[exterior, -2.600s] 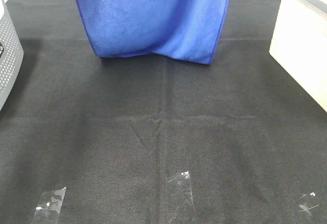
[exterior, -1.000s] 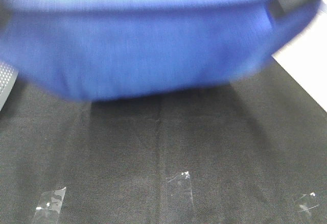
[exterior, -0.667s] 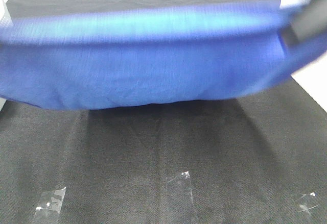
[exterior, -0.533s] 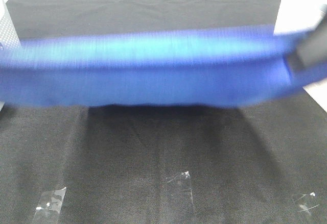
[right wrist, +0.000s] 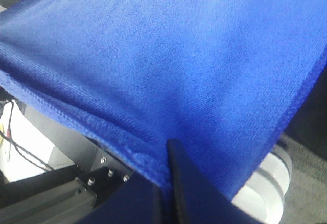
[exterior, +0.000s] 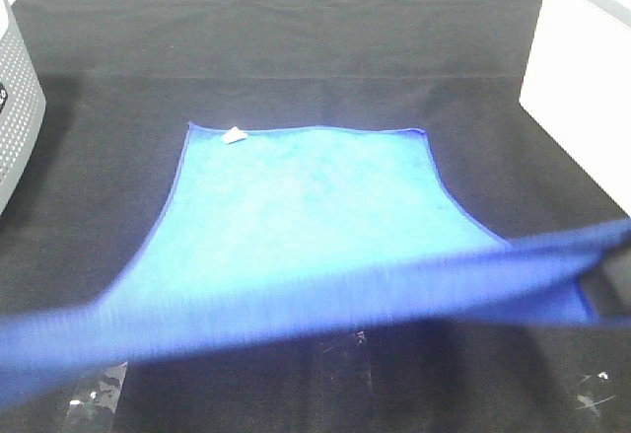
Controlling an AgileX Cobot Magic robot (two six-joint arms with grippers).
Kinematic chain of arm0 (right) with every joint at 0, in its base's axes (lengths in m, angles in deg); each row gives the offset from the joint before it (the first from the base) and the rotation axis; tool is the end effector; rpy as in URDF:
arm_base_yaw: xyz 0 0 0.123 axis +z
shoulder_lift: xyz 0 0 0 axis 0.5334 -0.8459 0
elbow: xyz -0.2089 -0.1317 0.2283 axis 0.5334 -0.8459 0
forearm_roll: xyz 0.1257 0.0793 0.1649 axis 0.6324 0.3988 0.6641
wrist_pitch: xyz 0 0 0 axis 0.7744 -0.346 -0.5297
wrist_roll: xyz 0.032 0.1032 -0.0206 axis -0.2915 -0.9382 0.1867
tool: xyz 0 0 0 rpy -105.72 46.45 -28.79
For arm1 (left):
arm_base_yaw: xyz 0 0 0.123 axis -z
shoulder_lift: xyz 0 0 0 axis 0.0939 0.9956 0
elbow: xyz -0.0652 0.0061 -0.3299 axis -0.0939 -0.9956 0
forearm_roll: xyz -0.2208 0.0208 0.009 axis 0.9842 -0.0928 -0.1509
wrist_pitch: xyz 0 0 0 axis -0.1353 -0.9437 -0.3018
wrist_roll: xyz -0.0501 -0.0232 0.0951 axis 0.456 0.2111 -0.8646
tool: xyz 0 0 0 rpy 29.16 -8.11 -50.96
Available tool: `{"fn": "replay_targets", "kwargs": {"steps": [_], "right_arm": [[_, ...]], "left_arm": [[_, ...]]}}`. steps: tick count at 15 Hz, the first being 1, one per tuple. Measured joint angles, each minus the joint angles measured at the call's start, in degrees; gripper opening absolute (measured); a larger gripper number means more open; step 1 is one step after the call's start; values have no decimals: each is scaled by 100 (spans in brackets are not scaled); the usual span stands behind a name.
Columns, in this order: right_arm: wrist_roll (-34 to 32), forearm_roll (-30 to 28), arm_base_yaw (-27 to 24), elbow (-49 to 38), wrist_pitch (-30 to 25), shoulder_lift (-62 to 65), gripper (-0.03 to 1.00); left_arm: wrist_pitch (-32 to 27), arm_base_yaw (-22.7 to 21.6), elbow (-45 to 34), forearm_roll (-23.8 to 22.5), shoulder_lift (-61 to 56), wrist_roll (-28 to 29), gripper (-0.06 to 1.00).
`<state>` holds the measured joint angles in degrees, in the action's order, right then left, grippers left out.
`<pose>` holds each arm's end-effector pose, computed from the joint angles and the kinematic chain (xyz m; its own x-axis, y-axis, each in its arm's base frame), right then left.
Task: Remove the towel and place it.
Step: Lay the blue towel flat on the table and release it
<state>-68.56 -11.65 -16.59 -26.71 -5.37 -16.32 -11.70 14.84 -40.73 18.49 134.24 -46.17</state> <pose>0.0659 0.0776 0.3437 -0.9308 -0.1610 -0.3282 -0.3197 0.7939 0.5172 0.0425 -0.0798 0.3260 -0.9096 0.2391 -0.3398 0.3972 0.7404 -0.5422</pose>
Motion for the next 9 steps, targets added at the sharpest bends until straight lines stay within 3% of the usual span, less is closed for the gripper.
{"fn": "replay_targets", "kwargs": {"steps": [9], "right_arm": [[23, 223, 0, -1455, 6, -533, 1]], "left_arm": [[46, -6, -1169, 413, 430, -160, 0]]}}
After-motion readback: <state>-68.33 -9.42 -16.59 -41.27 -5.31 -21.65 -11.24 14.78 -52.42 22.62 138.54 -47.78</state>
